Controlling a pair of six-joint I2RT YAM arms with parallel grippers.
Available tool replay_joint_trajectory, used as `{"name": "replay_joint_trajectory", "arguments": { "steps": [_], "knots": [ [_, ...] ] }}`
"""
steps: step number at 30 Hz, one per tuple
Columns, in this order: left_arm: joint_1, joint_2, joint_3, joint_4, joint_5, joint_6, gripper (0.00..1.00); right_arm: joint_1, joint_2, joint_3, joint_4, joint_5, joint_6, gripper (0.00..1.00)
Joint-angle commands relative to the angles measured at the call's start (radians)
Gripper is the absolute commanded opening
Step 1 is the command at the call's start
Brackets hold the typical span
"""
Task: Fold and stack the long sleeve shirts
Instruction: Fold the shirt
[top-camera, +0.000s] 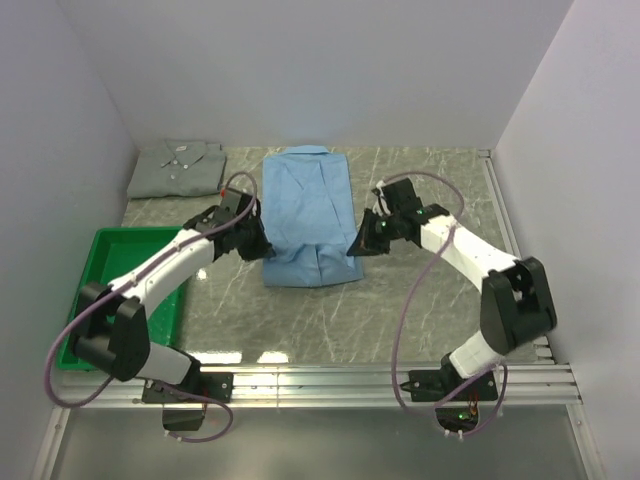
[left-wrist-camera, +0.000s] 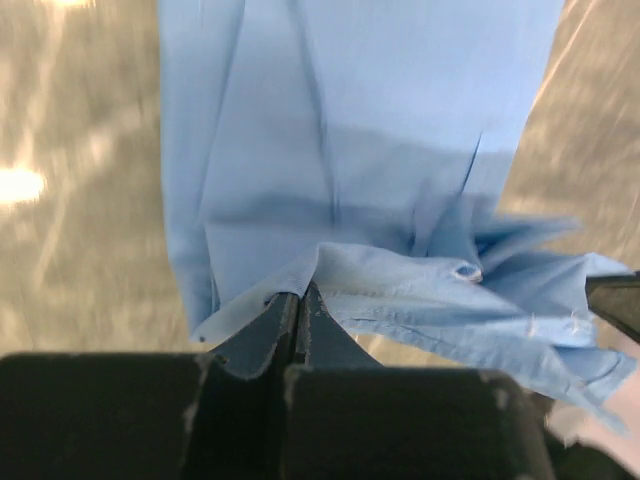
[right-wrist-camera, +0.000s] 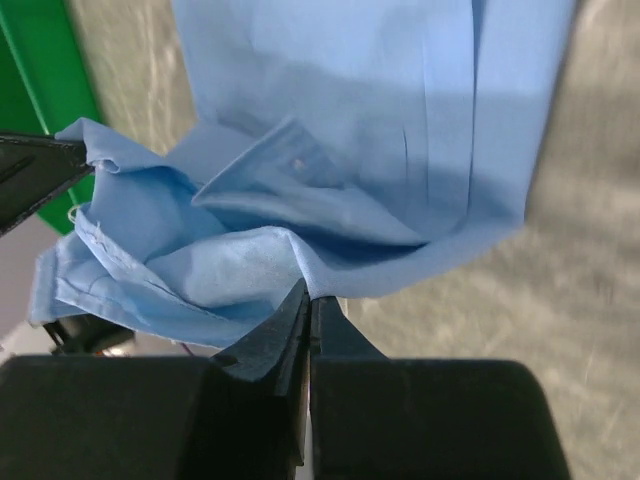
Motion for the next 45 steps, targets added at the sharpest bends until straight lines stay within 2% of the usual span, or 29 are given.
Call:
{"name": "replay_joint_trajectory", "arguments": {
  "steps": [1,7,13,21,32,37,40,41,43,44,45],
  "knots": [
    [0.035,0.059,0.114,0.093,-0.081,0.064,0.01,-0.018,0.084,0.143,0.057,0.012,-0.019,0.00],
    [0.070,0.217,0.210,0.185,-0.124,0.090,0.01,-0.040,0.214,0.284,0.054,0.054,-0.054,0.00],
    [0.075,0.339,0.273,0.194,-0.170,0.110,0.03,-0.051,0.329,0.349,0.070,0.046,-0.063,0.00],
    [0.075,0.378,0.273,0.234,-0.181,0.117,0.06,-0.069,0.371,0.314,0.112,0.068,-0.060,0.02],
    [0.075,0.445,0.271,0.332,-0.228,0.130,0.06,-0.080,0.425,0.344,0.185,0.118,-0.065,0.03],
    [0.075,0.479,0.277,0.376,-0.260,0.145,0.11,-0.080,0.454,0.332,0.238,0.132,-0.054,0.06],
    [0.073,0.501,0.287,0.392,-0.259,0.145,0.12,-0.080,0.445,0.331,0.244,0.158,-0.059,0.17],
    [0.073,0.505,0.287,0.396,-0.259,0.143,0.12,-0.080,0.433,0.329,0.247,0.170,-0.065,0.32],
    [0.073,0.513,0.285,0.406,-0.256,0.136,0.12,-0.080,0.374,0.325,0.244,0.198,-0.082,0.46],
    [0.073,0.514,0.284,0.409,-0.254,0.134,0.12,-0.080,0.351,0.325,0.241,0.210,-0.086,0.58],
    [0.071,0.514,0.282,0.416,-0.254,0.131,0.13,-0.078,0.292,0.312,0.241,0.242,-0.091,0.62]
  ]
}}
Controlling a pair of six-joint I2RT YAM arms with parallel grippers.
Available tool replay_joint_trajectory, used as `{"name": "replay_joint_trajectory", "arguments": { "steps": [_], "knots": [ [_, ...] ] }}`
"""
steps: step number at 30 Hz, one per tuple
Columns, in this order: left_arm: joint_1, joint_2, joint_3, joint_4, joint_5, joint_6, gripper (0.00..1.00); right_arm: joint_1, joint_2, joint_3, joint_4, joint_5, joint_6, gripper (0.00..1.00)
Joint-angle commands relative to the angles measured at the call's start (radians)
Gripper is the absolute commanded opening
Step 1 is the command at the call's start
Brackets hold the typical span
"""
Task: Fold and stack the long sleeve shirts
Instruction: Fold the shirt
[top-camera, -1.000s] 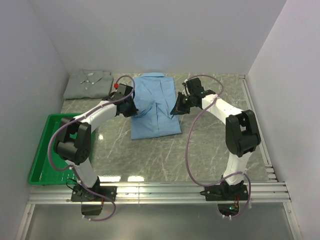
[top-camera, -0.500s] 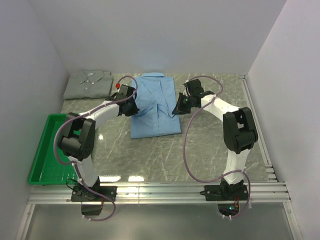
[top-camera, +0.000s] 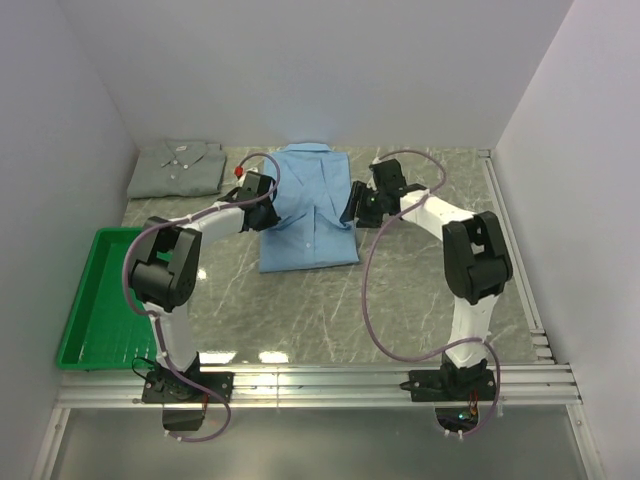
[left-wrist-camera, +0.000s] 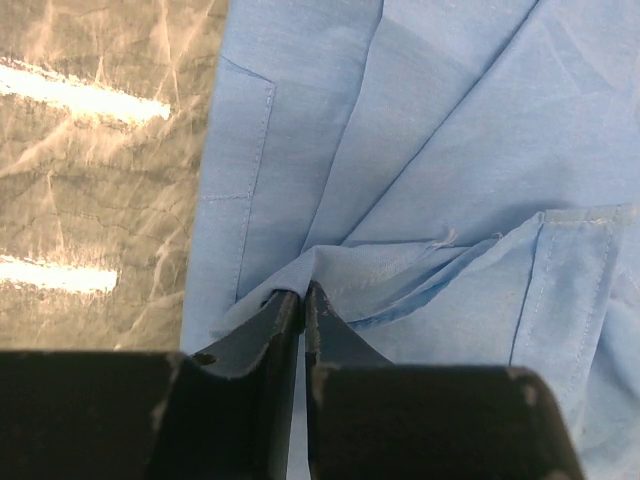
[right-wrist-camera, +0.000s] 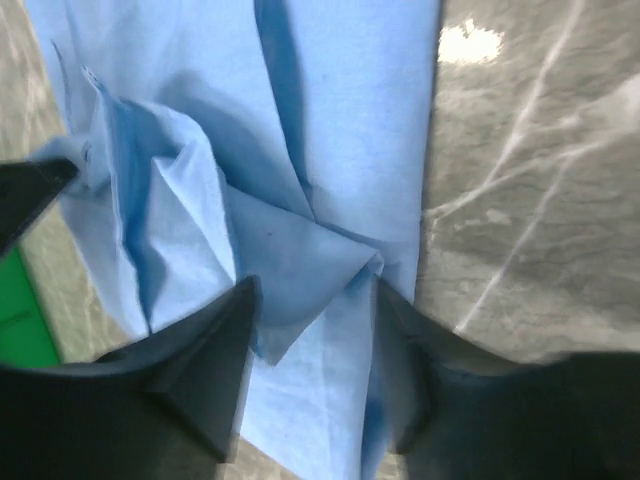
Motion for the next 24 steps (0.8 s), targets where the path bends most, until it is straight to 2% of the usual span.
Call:
{"name": "replay_joint_trajectory", "arguments": {
  "steps": [1,3,6,7,11,15,17,24],
  "knots": [
    [0.001,0.002,0.034,0.065,-0.025,0.004,0.13,-0.004,-0.179,-0.011,0.059,0.090,-0.030,0.66],
    [0.000,0.004,0.034,0.071,-0.027,-0.002,0.13,-0.002,-0.276,-0.058,0.086,0.100,-0.035,0.73],
    [-0.002,0.010,0.044,0.074,-0.025,-0.010,0.13,0.015,-0.360,-0.112,0.129,0.046,-0.022,0.73],
    [-0.002,0.016,0.047,0.069,-0.025,-0.013,0.13,0.021,-0.377,-0.129,0.164,-0.013,-0.016,0.73],
    [-0.003,0.027,0.057,0.057,-0.038,-0.019,0.13,0.100,-0.394,-0.180,0.219,-0.141,0.007,0.73],
    [-0.003,0.034,0.064,0.042,-0.059,-0.036,0.13,0.174,-0.336,-0.230,0.294,-0.228,0.050,0.70],
    [-0.003,0.033,0.060,0.042,-0.073,-0.049,0.13,0.188,-0.304,-0.267,0.397,-0.265,0.074,0.68],
    [-0.002,0.044,0.057,0.042,-0.102,-0.088,0.13,0.193,-0.065,-0.318,0.566,-0.351,0.137,0.66]
  ]
}}
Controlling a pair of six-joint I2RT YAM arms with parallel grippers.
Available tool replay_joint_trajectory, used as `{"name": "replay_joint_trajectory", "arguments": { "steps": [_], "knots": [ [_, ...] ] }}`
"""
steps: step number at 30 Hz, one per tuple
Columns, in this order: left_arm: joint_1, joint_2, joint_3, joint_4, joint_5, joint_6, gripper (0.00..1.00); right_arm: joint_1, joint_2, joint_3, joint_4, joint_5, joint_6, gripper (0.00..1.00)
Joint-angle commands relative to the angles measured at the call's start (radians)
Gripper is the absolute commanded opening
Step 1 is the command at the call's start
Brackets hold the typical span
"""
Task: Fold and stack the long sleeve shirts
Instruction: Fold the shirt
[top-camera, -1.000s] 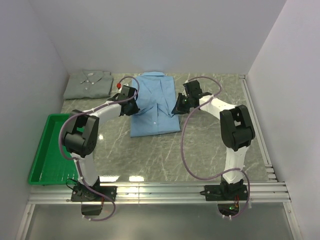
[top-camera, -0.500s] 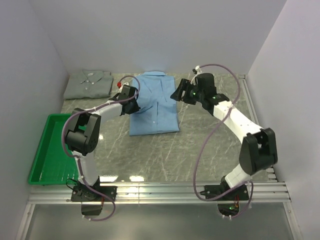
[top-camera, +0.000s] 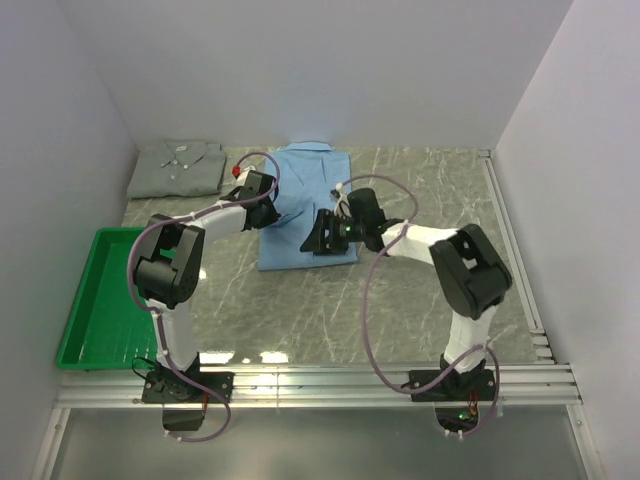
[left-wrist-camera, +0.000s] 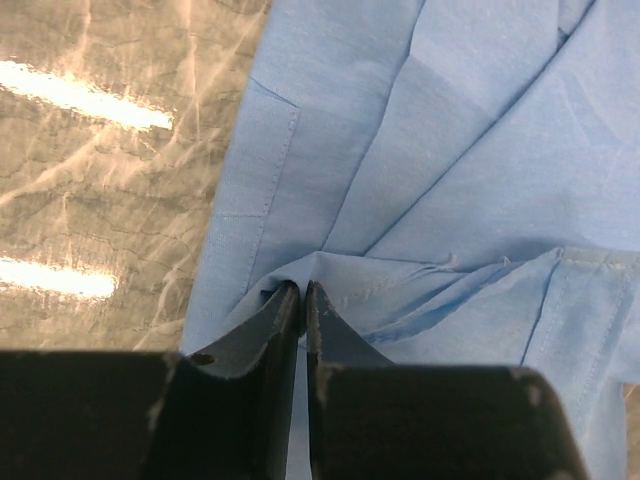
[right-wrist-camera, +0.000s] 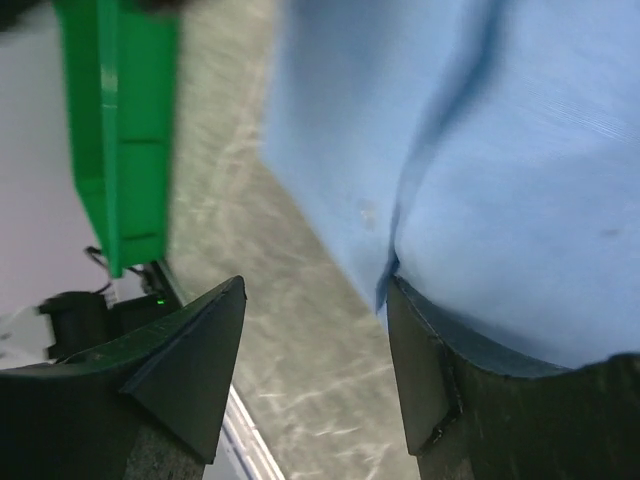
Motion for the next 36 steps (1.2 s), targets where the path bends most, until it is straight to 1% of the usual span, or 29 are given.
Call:
{"name": "replay_joint_trajectory", "arguments": {
  "steps": [1,2,5,8,9,11,13,14,15,16,18,21,23,24,26,27,29,32,33,35,36],
  "knots": [
    [0.001,0.010,0.036,0.020,-0.041,-0.034,0.14,-0.012,0.088,-0.022,0.157,-0.066,0.040,0.65],
    [0.001,0.013,0.045,0.019,-0.044,-0.035,0.14,-0.013,0.129,-0.026,0.166,-0.071,0.043,0.65],
    [0.001,0.027,0.061,0.007,-0.064,-0.043,0.15,-0.029,0.180,-0.029,0.188,-0.080,0.043,0.65],
    [0.004,0.017,0.059,0.002,-0.090,-0.073,0.20,-0.043,0.226,-0.023,0.179,-0.098,0.023,0.62],
    [0.005,0.000,0.054,0.002,-0.095,-0.081,0.26,-0.046,0.230,-0.025,0.178,-0.100,0.021,0.61],
    [0.009,-0.026,0.041,0.007,-0.099,-0.098,0.35,-0.052,0.230,-0.026,0.180,-0.109,0.018,0.61],
    [0.009,-0.081,0.030,0.005,-0.104,-0.109,0.56,-0.052,0.219,-0.023,0.165,-0.108,0.009,0.61],
    [0.007,-0.103,0.022,-0.001,-0.104,-0.118,0.63,-0.052,0.199,-0.017,0.153,-0.100,-0.005,0.61],
    [0.009,-0.150,0.018,-0.006,-0.106,-0.121,0.75,-0.053,0.187,-0.014,0.134,-0.097,-0.010,0.61],
    [0.007,-0.176,0.013,-0.009,-0.104,-0.126,0.79,-0.050,0.173,-0.011,0.123,-0.095,-0.014,0.61],
    [0.006,-0.250,-0.013,-0.021,-0.101,-0.147,0.84,-0.052,0.121,0.003,0.097,-0.082,-0.036,0.61],
    [0.001,-0.343,-0.070,-0.030,-0.075,-0.166,0.83,-0.053,0.064,0.049,-0.022,-0.074,-0.082,0.63],
    [-0.010,-0.387,-0.131,-0.023,-0.041,-0.169,0.81,-0.052,0.026,0.072,-0.055,-0.077,-0.108,0.63],
    [-0.014,-0.420,-0.151,-0.014,-0.026,-0.164,0.79,-0.053,0.012,0.076,-0.079,-0.083,-0.112,0.63],
    [-0.033,-0.444,-0.203,-0.010,0.006,-0.160,0.75,-0.061,-0.023,0.070,-0.082,-0.083,-0.105,0.63],
    [-0.039,-0.459,-0.218,-0.003,0.019,-0.156,0.72,-0.063,-0.036,0.067,-0.076,-0.086,-0.102,0.63],
    [-0.057,-0.465,-0.258,0.017,0.045,-0.147,0.68,-0.075,-0.062,0.049,-0.067,-0.092,-0.091,0.62],
    [-0.070,-0.454,-0.297,0.060,0.075,-0.141,0.59,-0.092,-0.074,0.020,-0.049,-0.088,-0.077,0.59],
    [-0.070,-0.438,-0.304,0.065,0.104,-0.143,0.54,-0.099,-0.073,0.012,-0.044,-0.089,-0.076,0.58],
    [-0.068,-0.418,-0.329,0.072,0.105,-0.162,0.50,-0.125,-0.062,-0.026,-0.024,-0.092,-0.060,0.54],
    [-0.068,-0.399,-0.340,0.074,0.097,-0.176,0.45,-0.135,-0.057,-0.043,0.005,-0.094,-0.054,0.50]
  ]
}}
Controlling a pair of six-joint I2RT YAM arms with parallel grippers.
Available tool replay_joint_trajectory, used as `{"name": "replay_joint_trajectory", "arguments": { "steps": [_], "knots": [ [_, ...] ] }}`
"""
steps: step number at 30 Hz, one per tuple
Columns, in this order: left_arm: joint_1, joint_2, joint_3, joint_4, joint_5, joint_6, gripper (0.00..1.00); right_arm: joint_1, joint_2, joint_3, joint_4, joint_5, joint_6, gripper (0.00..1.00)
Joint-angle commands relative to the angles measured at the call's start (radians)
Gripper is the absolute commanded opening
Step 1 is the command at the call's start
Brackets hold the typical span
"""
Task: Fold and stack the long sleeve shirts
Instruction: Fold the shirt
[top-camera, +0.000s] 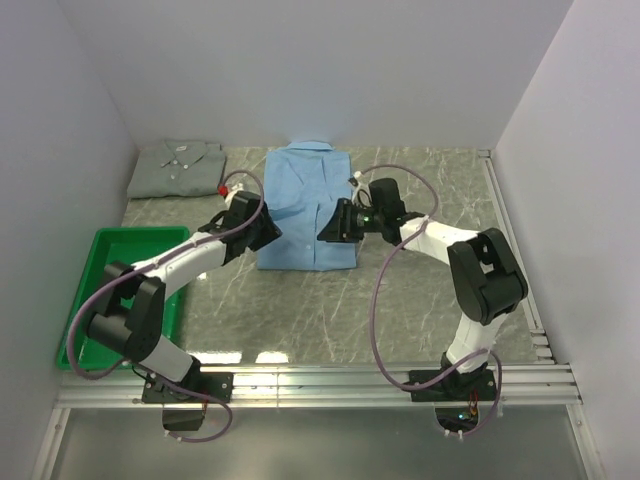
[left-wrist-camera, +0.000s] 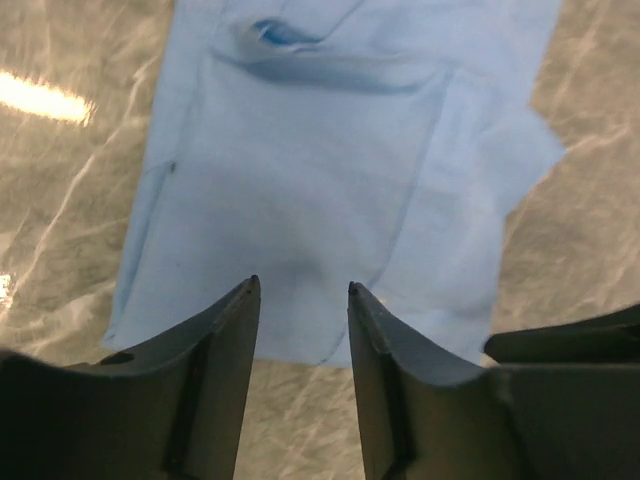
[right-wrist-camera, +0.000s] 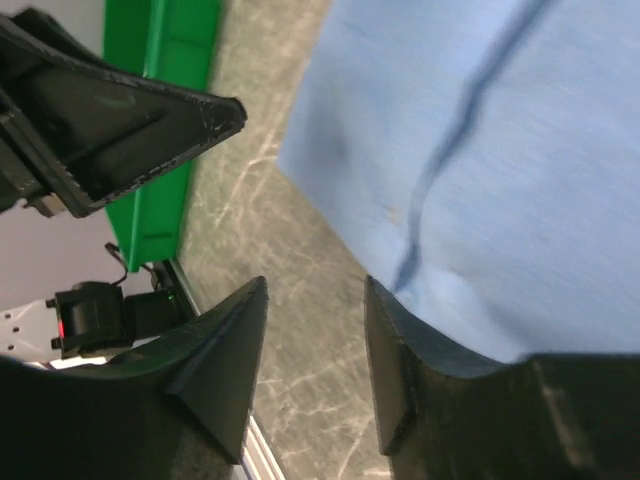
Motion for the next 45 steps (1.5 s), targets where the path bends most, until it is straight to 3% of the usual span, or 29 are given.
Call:
{"name": "replay_joint_trajectory", "arguments": {
  "steps": [1,6,14,17,20,21,27,40,45],
  "knots": [
    [0.006,0.033,-0.035,0.052,0.023,-0.038,0.44,-0.048,-0.004,-0.072,0.053,-0.005,0.020,0.48],
    [0.055,0.097,-0.177,0.127,0.063,-0.171,0.33,-0.100,0.074,-0.161,0.117,-0.025,0.032,0.41],
    [0.074,0.039,-0.259,0.113,0.068,-0.210,0.29,-0.122,0.085,-0.149,0.091,-0.028,0.004,0.35],
    [0.075,-0.047,-0.222,0.076,0.014,-0.147,0.34,-0.122,0.016,-0.138,0.042,0.014,-0.032,0.37],
    [0.074,-0.084,-0.135,0.049,-0.047,-0.020,0.50,-0.120,-0.064,-0.123,-0.027,0.064,-0.077,0.42],
    [0.075,-0.073,-0.112,0.056,-0.061,0.023,0.57,-0.119,-0.087,-0.120,-0.057,0.078,-0.088,0.45],
    [0.091,0.077,0.023,0.151,-0.032,0.206,0.66,-0.088,-0.252,-0.138,-0.133,0.182,-0.141,0.55],
    [0.117,0.419,0.344,0.122,-0.040,0.361,0.52,-0.067,-0.395,-0.215,-0.143,0.189,-0.166,0.57],
    [0.129,0.468,0.376,0.132,0.009,0.367,0.36,-0.067,-0.372,-0.212,-0.139,0.187,-0.169,0.57]
  ]
}}
